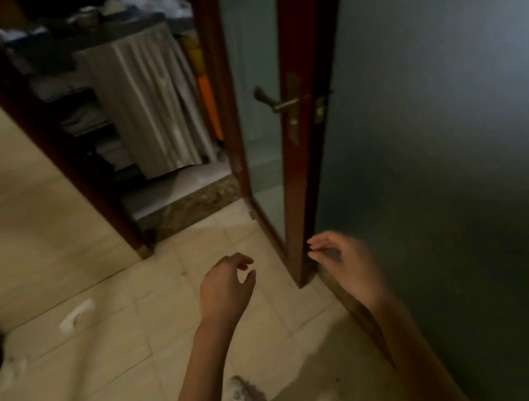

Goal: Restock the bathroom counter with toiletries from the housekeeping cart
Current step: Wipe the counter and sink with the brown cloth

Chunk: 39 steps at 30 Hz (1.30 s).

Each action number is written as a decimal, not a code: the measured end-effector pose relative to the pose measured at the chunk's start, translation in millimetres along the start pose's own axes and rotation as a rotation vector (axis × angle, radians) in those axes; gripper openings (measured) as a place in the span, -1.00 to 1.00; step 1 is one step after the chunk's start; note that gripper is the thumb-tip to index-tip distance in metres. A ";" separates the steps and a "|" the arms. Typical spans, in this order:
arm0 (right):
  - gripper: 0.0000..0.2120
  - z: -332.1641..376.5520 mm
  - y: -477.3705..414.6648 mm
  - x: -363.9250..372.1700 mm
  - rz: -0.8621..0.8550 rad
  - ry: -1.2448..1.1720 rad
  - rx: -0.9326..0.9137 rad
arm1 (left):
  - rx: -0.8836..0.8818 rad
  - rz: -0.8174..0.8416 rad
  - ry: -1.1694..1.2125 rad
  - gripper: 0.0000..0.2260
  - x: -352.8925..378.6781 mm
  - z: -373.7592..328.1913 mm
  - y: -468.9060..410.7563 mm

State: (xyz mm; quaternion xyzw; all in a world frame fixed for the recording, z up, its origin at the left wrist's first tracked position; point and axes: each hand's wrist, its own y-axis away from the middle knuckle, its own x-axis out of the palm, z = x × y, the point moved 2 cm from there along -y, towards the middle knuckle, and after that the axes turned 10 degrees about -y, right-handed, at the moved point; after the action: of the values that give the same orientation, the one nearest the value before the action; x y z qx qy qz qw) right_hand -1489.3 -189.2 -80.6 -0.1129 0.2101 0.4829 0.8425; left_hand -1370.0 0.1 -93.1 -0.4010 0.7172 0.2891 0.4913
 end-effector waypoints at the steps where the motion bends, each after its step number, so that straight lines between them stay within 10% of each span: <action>1: -0.83 10.2 -17.8 16.8 0.046 0.066 -0.018 | -0.024 -0.025 -0.004 -0.81 -8.8 16.5 -10.4; 17: -0.66 128.0 -262.8 215.0 0.391 0.561 -0.252 | -0.073 0.069 -0.220 -0.67 -86.6 211.6 -212.0; 39: -0.70 141.8 -667.5 234.5 0.389 0.464 -0.204 | -0.236 0.043 -0.180 -0.75 -105.5 213.1 -589.8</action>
State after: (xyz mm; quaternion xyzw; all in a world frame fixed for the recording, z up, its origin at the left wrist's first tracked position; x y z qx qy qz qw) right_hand -775.3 -292.8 -71.9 -0.2617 0.3649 0.6149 0.6483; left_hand -741.8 -98.4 -81.1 -0.4130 0.6395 0.4169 0.4967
